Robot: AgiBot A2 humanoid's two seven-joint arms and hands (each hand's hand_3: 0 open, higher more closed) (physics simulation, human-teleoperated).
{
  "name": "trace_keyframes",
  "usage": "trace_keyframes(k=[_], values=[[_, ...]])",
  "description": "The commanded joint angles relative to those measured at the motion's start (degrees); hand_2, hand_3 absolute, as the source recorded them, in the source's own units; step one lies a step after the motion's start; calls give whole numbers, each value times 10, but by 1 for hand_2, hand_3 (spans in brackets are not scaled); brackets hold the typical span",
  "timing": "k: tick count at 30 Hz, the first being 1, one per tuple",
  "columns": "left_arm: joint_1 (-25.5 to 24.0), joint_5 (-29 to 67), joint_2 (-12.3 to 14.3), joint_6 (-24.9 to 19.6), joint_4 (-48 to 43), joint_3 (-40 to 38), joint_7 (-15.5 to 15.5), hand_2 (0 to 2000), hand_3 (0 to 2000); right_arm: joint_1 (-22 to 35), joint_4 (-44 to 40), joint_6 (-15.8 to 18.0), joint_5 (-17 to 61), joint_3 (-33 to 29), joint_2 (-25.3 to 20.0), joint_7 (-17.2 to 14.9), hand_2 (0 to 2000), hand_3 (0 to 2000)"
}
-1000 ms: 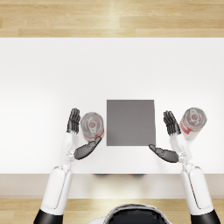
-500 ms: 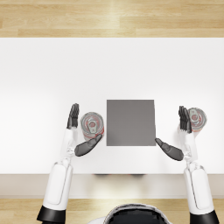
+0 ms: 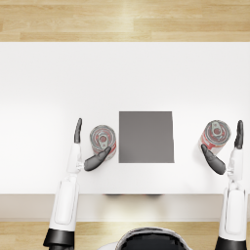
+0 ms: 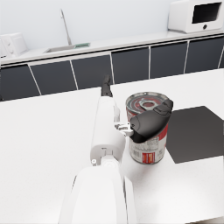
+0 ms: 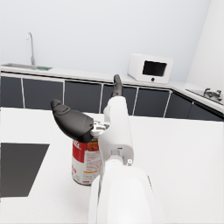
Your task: Pick up the red can on the left and place it in the middle, then pick up the red can on the right and place it on top of the can in the middle
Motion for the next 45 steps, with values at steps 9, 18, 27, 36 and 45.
trace_keyframes(k=[9,18,27,36,45], values=[[10,1,16,-7,83,23,-1,0,0,16,-148,0,1,27,-9,0,0,0],[40,1,40,-1,167,43,0,0,0,72,-256,-13,1,65,-22,1,0,0],[67,1,59,-2,235,46,-27,0,0,108,-335,-4,1,70,-33,0,0,0],[55,1,65,-17,102,27,-12,2000,1520,91,-211,36,1,65,-39,3,2000,1520],[112,1,105,-18,124,132,-4,2000,1520,115,-83,51,1,110,-52,4,2000,1520]])
